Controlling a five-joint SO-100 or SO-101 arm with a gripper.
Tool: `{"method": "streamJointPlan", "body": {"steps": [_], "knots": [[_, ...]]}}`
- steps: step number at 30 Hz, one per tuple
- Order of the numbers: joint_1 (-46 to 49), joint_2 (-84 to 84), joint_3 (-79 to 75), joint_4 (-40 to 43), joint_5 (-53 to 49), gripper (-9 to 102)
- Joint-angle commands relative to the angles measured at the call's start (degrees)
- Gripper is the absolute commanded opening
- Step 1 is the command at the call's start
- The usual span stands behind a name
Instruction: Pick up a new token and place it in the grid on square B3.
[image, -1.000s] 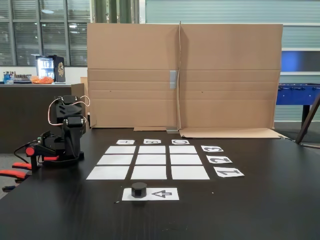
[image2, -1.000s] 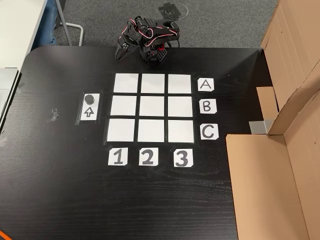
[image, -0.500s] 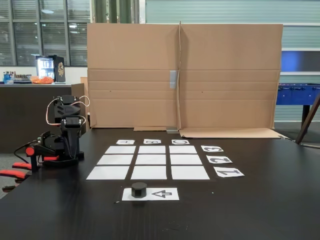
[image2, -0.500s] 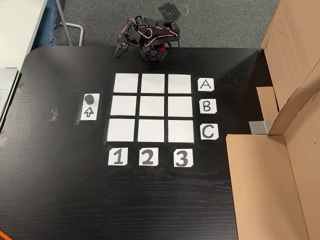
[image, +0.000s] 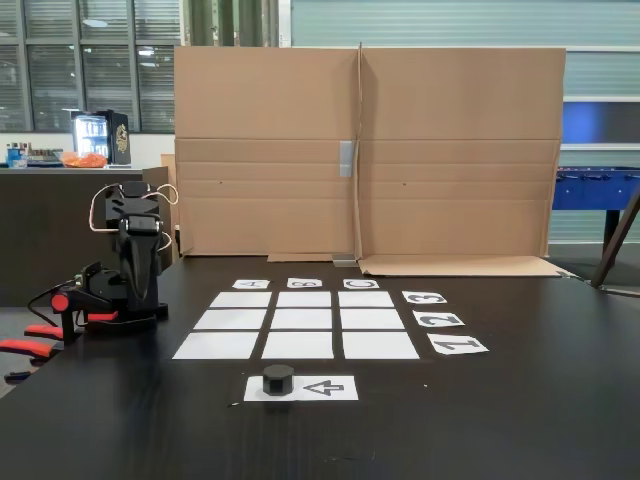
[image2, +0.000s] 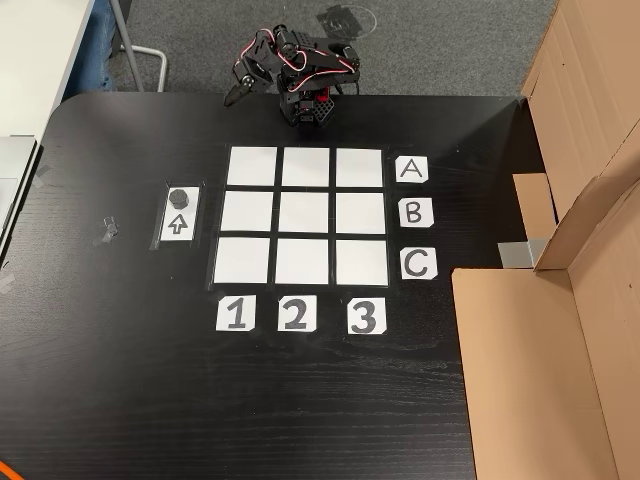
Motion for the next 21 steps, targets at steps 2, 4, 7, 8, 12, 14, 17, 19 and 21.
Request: {"method": "streamJointPlan", "body": {"steps": [2, 4, 7, 8, 12, 14, 17, 19, 21], "knots": [[-0.35, -0.44, -5.1, -1.05, -1.23, -1], [-1.49, -2.2, -8.09, -1.05, -1.05, -1], [-4.04, -10.9, -14.85, -1.14, 0.0, -1], [-4.66, -14.15, -17.4, -1.14, 0.53, -1], [-5.8, -23.64, -24.87, -1.58, 2.11, -1], [-6.06, -27.33, -27.6, -2.2, 2.46, -1], [-6.15, -37.88, -33.49, -3.52, 2.99, -1], [-6.06, -46.93, -38.58, -4.04, 3.25, -1], [-5.45, -53.44, -42.71, -4.83, 3.52, -1]]}}
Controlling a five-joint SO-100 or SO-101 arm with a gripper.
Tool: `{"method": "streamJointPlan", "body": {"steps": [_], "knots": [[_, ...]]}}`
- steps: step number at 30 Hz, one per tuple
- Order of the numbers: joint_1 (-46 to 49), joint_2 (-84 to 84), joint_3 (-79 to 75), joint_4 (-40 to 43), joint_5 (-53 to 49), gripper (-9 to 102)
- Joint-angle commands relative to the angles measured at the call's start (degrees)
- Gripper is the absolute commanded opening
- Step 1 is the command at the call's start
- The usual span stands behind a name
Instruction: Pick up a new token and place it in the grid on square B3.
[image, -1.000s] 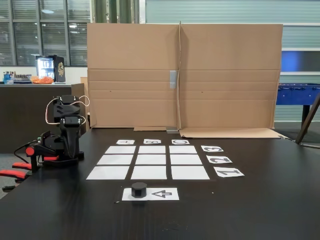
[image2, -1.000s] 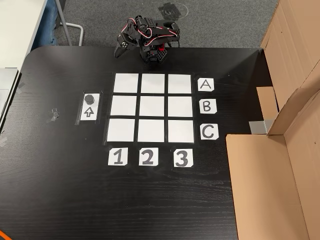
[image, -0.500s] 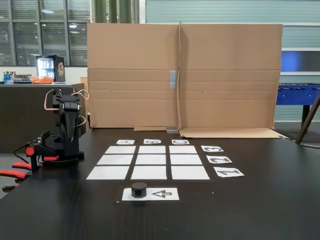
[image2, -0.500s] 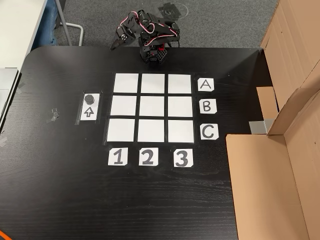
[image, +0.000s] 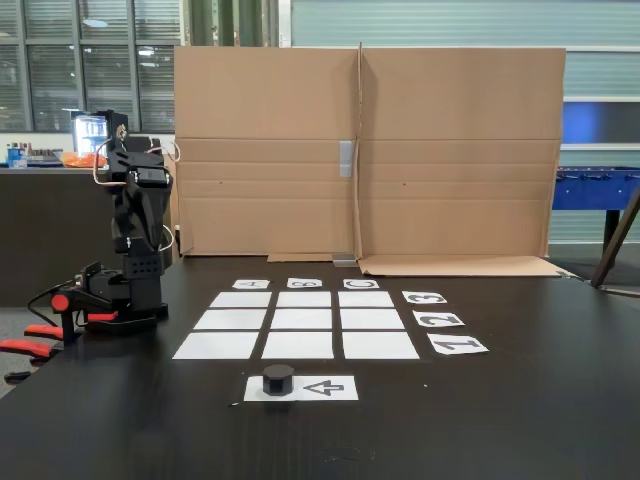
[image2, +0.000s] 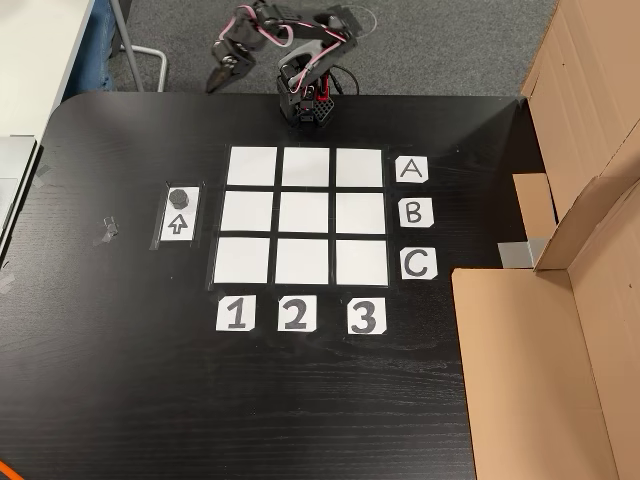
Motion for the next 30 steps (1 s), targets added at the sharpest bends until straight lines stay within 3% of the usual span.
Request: {"method": "streamJointPlan", "body": {"steps": [1, 6, 17, 30], "knots": [[0.7, -10.99, -8.0, -2.2, 0.88, -1], [0.88, -16.35, -11.95, -2.29, 1.49, 0], [1.93, -34.45, -29.44, 2.46, 1.85, 16], [-0.53, -57.13, -46.14, 5.54, -0.53, 20]]}}
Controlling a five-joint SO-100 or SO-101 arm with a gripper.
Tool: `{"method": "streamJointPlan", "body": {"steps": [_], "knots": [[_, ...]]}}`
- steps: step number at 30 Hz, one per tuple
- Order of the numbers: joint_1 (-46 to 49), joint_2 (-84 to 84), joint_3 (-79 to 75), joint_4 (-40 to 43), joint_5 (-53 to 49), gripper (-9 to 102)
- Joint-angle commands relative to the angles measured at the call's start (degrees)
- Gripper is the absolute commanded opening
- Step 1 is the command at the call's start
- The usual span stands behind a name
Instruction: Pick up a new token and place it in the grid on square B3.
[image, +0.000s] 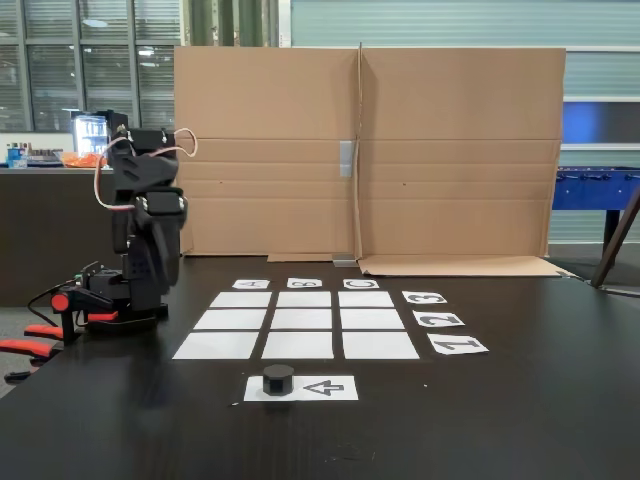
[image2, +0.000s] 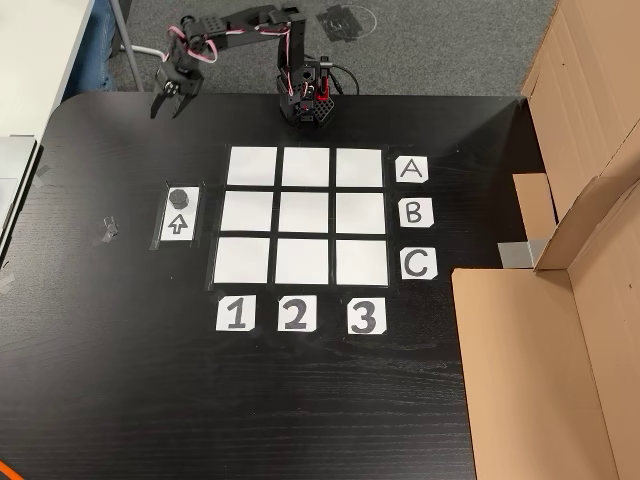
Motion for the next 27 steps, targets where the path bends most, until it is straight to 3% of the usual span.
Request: {"method": "streamJointPlan", "body": {"steps": [1, 7, 27], "knots": [[-1.14, -4.22, -6.5, 0.62, -1.05, 20], [-4.48, -15.73, -18.81, 6.24, -1.93, 20], [-16.79, -32.7, -37.0, 17.84, -1.23, 22]]}}
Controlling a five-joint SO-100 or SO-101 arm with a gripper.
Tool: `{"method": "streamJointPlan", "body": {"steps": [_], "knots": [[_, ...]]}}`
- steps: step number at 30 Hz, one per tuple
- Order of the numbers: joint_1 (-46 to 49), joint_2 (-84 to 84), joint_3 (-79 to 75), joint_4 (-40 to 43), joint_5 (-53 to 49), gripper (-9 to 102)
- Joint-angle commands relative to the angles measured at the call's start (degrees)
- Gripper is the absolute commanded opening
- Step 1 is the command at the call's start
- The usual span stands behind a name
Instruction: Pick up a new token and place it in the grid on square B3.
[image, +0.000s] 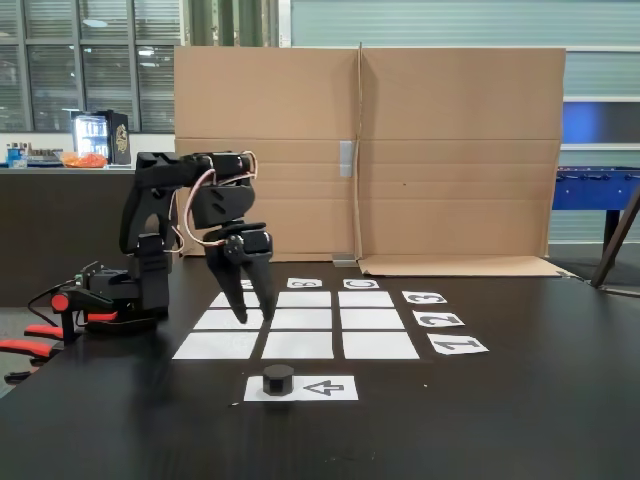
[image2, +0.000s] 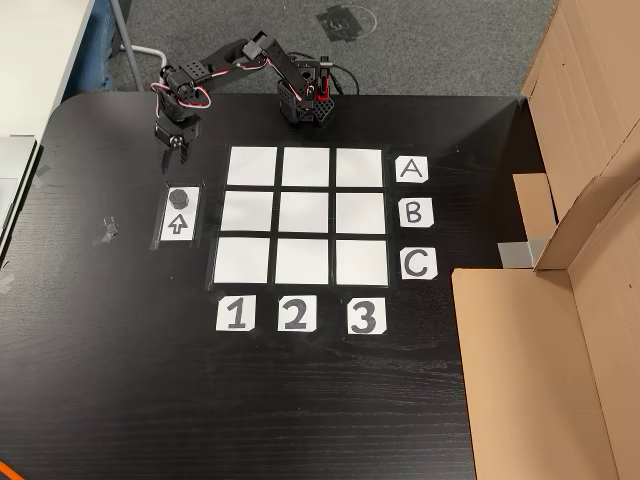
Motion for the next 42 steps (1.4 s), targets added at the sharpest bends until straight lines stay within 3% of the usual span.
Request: {"method": "streamJointPlan", "body": {"steps": [1, 24, 32, 42], "knots": [[-0.7, -4.92, -8.88, 3.78, 0.18, 23], [-0.97, -20.13, -23.12, 6.59, -5.27, 27], [-0.79, -36.21, -47.64, 14.68, -5.89, 28], [-1.49, -37.79, -48.69, 14.24, -7.03, 29]]}}
